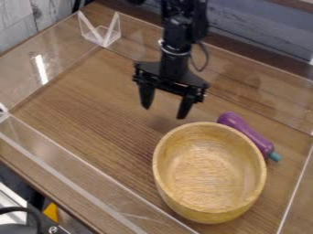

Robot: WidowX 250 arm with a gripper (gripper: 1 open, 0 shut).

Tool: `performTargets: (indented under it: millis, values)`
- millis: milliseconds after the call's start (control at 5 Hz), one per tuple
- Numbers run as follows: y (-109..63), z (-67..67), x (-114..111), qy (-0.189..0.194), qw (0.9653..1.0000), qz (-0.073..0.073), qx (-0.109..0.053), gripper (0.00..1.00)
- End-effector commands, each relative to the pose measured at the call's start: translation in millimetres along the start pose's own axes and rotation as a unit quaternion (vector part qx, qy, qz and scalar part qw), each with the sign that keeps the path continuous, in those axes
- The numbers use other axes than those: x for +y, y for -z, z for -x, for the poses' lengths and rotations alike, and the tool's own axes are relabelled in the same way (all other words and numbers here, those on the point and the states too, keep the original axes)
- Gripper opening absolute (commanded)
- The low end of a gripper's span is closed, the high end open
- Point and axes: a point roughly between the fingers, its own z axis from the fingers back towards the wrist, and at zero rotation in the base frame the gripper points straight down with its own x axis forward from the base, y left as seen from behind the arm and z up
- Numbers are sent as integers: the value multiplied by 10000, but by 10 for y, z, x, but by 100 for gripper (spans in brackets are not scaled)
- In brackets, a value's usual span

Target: Put the purple eggplant in the brown bowl

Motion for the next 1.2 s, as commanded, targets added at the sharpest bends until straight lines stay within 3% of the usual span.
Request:
performTargets:
  millis: [0, 400, 1000]
  values:
    - [-236, -102, -281, -198, 9994, 128, -236, 100]
    - [-354, -144, -831, -712, 9969, 265, -184, 100]
    - [-371, -237, -1105, -903, 9944, 511, -220, 100]
